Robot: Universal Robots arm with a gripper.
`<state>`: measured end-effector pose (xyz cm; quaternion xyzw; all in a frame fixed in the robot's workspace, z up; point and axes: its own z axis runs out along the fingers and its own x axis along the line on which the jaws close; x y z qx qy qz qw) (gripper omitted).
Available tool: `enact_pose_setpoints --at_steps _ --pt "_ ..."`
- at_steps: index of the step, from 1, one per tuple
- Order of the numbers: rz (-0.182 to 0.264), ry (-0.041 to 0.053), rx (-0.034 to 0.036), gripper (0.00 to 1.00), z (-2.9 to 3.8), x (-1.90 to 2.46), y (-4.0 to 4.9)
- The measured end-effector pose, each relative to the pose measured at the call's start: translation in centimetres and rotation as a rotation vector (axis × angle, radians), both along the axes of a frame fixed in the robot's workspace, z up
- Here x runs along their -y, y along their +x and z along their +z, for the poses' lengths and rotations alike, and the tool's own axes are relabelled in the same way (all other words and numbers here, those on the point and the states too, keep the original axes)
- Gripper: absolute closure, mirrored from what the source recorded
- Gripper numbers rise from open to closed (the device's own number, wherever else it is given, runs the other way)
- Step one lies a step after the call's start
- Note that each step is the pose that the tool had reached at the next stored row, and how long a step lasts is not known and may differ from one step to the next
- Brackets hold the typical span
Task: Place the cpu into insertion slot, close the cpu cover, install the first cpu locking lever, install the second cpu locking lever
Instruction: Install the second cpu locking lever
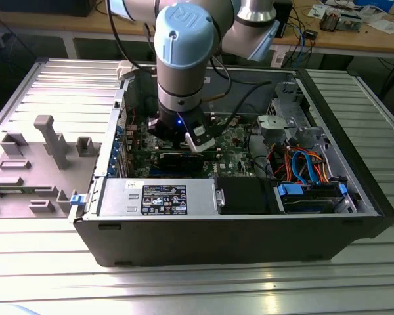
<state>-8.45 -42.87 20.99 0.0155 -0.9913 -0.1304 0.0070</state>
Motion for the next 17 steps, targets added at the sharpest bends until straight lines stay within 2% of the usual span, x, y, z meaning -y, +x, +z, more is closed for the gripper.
enact_pose_setpoints --at_steps 2,5,6,10,11,12,17 --pt "0.0 0.0065 0.0 0.89 -0.01 0.14 0.0" --pt "0.0 0.0281 0.0 0.89 -0.12 0.14 0.0" --pt "0.0 0.0326 0.0 0.89 -0.16 0.14 -0.01" --pt "0.0 0.036 0.0001 0.89 -0.51 0.14 -0.22" --pt "0.0 0.0395 0.0 0.89 -0.88 0.1 -0.38" --pt "0.0 0.0448 0.0 0.89 -0.99 0.03 -0.43" --pt "0.0 0.0547 0.0 0.89 -1.17 -0.11 -0.48"
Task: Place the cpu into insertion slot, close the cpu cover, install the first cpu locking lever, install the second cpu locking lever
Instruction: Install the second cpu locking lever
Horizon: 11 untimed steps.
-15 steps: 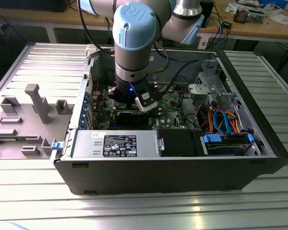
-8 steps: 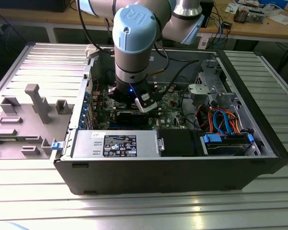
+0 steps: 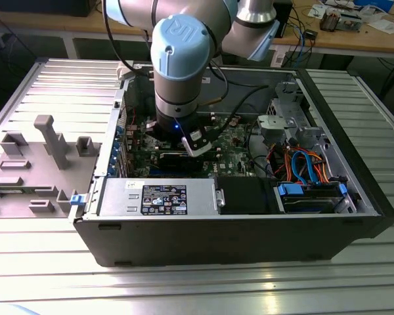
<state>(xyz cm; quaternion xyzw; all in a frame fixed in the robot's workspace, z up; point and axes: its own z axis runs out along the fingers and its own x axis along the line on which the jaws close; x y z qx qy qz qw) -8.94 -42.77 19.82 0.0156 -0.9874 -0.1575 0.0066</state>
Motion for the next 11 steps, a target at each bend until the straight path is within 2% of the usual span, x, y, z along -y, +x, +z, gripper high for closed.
enact_pose_setpoints --at_steps 6,11 --pt "0.0 0.0025 0.0001 0.89 -0.13 -0.36 -0.14" --pt "0.0 0.0043 -0.0001 0.89 -0.3 -0.46 -0.24"
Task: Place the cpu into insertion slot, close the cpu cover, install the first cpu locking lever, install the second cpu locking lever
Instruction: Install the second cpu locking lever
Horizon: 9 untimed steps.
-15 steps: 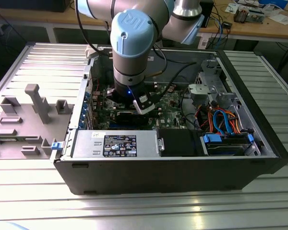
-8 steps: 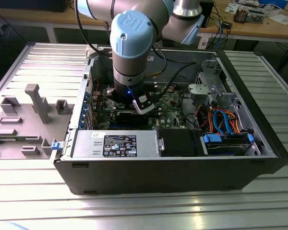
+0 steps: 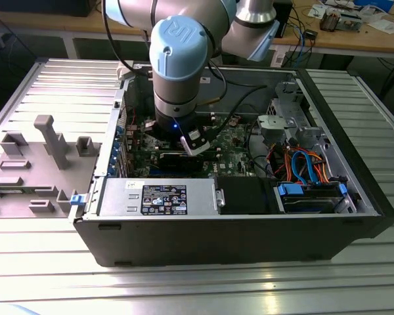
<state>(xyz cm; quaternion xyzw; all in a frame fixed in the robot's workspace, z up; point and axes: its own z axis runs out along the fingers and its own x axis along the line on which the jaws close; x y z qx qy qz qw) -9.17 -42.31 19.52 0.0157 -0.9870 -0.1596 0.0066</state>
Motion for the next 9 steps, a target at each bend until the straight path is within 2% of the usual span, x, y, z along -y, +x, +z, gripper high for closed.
enact_pose_setpoints --at_steps 6,9 --pt "0.0 0.0003 0.0002 0.89 0.0 -0.08 -0.16" --pt "0.0 0.0 0.0001 0.89 0.39 -0.07 -0.27"
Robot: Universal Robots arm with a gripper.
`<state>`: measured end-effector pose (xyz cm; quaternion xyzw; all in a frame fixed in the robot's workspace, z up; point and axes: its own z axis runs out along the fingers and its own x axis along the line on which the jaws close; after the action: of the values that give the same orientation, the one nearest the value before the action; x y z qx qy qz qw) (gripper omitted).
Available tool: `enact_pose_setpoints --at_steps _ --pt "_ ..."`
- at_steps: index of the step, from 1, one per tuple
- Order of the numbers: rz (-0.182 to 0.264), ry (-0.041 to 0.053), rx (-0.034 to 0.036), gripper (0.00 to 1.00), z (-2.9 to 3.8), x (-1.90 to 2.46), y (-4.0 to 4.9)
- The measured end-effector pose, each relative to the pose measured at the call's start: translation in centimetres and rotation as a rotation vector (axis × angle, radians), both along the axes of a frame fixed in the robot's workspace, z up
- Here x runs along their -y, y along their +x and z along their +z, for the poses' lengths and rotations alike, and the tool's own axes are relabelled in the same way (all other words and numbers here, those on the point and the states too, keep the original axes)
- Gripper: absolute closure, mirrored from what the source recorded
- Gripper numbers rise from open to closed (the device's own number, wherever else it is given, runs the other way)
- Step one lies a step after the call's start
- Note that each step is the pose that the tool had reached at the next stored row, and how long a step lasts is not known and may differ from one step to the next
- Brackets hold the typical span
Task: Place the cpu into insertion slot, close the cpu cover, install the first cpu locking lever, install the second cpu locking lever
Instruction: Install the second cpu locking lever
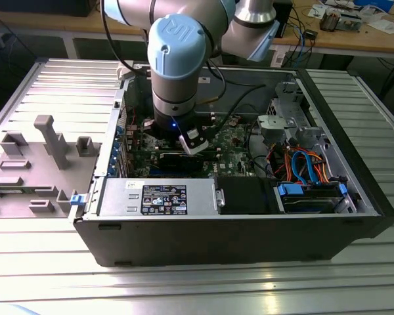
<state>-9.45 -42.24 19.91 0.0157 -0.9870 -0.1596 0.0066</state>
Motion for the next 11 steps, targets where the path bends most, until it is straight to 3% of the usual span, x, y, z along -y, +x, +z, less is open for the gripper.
enact_pose_setpoints --at_steps 4,8,11 --pt "0.0 0.0 0.0 0.89 0.8 0.0 -0.02" --pt "0.0 0.0 0.0 0.89 2.34 0.0 -0.04" --pt "0.0 0.0002 0.0001 0.89 2.62 0.0 -0.05"
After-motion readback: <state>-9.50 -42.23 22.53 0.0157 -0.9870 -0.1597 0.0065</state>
